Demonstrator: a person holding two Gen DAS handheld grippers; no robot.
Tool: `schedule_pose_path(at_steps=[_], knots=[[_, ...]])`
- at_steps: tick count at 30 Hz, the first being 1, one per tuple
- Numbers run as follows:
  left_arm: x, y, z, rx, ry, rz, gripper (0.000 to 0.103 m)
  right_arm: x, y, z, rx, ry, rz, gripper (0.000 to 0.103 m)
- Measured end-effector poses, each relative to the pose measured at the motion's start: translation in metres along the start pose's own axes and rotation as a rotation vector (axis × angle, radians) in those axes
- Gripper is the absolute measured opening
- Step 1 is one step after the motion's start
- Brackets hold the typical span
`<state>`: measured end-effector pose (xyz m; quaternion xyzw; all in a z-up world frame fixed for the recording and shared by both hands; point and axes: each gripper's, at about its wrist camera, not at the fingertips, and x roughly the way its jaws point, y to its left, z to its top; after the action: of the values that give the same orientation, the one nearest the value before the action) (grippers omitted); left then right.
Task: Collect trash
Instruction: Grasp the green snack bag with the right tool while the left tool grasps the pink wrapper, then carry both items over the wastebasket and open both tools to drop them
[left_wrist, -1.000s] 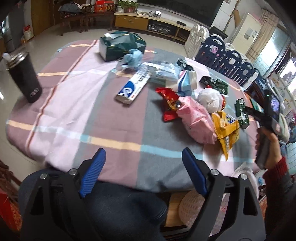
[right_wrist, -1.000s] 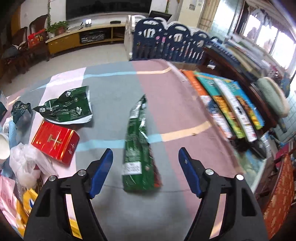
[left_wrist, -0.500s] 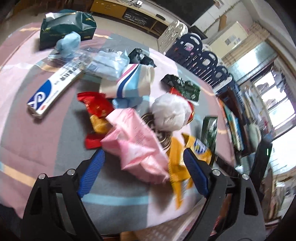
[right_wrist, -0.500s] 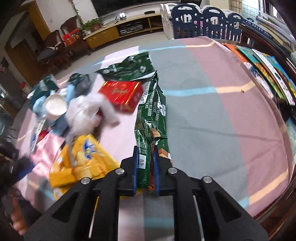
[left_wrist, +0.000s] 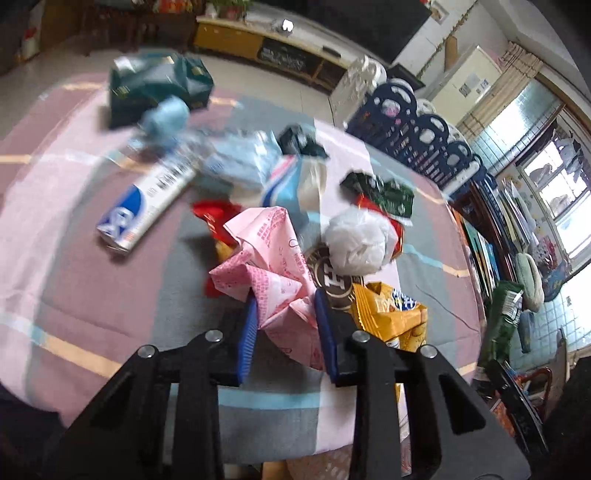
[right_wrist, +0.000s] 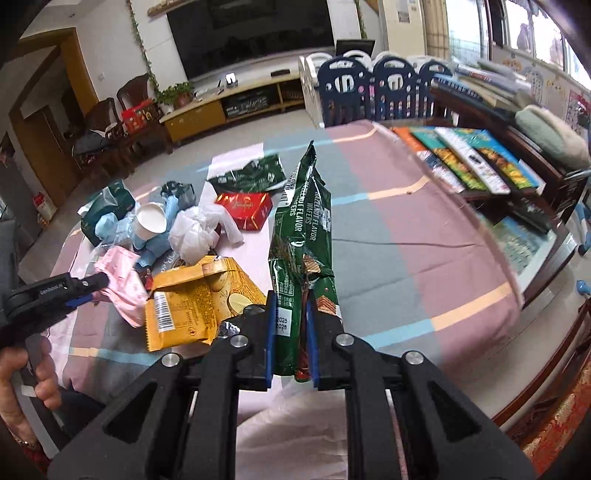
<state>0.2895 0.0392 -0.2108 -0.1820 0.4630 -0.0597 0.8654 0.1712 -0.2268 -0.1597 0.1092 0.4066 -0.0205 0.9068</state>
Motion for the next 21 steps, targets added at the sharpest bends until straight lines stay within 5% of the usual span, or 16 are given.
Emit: schedule_pose_path(at_steps=[9, 13, 21], knots=[[-0.141, -0.034, -0.034, 0.208, -0.274, 0.229, 0.031, -0.082, 0.010, -0.020, -0.090, -0.025, -0.055, 0.015], [-0.185, -0.058, -0.059, 0.283, -0.340, 0.228, 0.031, -0.120, 0.013, -0.027, -0.109, -0.057, -0.052, 0.015], [-0.247, -0.102, -0.104, 0.375, -0.391, 0.101, 0.031, -0.186, 0.004, -0.043, -0.139, -0.103, -0.050, 0.015]])
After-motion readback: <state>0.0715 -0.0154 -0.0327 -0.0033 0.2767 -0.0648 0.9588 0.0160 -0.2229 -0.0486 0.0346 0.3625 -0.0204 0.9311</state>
